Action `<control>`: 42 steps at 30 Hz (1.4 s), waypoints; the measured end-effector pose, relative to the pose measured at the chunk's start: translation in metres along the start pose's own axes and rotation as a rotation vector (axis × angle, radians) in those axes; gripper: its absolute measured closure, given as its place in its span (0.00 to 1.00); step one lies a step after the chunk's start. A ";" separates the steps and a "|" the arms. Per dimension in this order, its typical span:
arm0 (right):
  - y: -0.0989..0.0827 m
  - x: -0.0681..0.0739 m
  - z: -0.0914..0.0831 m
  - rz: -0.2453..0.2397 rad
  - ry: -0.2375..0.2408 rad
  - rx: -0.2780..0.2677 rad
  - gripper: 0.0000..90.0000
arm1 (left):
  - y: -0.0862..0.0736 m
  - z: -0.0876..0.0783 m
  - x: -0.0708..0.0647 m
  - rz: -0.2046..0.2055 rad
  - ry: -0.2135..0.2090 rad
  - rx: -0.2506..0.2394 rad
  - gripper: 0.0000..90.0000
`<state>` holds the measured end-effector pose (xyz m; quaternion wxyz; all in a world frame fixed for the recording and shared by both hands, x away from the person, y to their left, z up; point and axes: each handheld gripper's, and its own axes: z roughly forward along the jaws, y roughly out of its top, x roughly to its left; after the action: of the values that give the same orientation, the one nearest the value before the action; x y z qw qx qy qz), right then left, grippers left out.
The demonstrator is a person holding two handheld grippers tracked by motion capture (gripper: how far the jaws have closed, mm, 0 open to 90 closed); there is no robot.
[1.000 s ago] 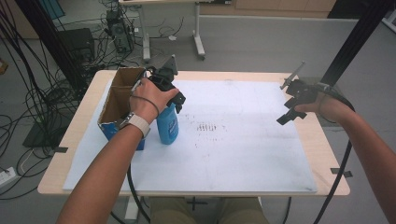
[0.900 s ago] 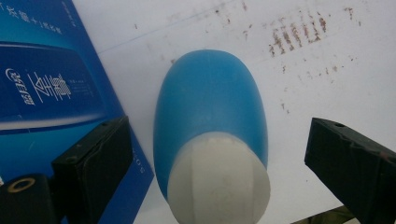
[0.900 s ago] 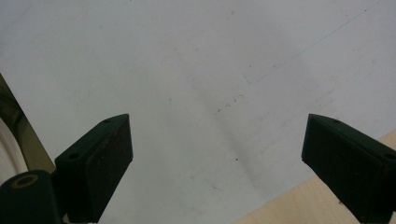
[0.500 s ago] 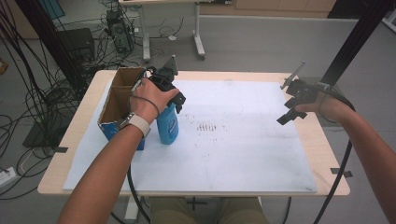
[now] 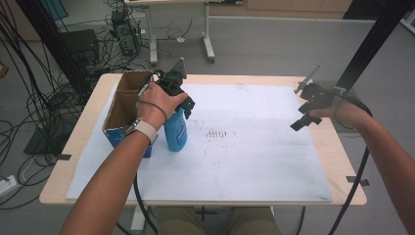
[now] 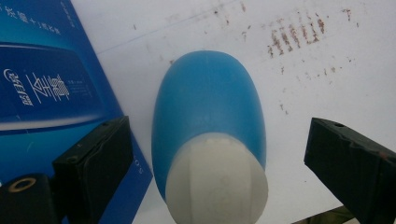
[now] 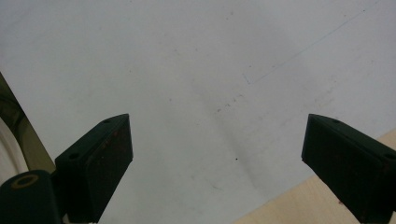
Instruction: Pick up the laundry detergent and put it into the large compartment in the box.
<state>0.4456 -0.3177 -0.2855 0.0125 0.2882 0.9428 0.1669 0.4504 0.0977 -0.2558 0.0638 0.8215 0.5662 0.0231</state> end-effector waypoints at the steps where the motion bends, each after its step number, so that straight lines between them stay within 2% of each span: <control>1: 0.000 0.000 0.000 0.001 0.000 0.001 0.10 | 0.000 0.000 0.000 0.000 0.000 0.000 0.09; 42: -0.001 0.001 -0.001 0.003 0.000 -0.001 0.10 | 0.000 0.002 -0.002 0.006 -0.002 0.001 0.10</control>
<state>0.4443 -0.3185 -0.2852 0.0126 0.2896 0.9423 0.1675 0.4503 0.0960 -0.2575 0.0640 0.8233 0.5636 0.0224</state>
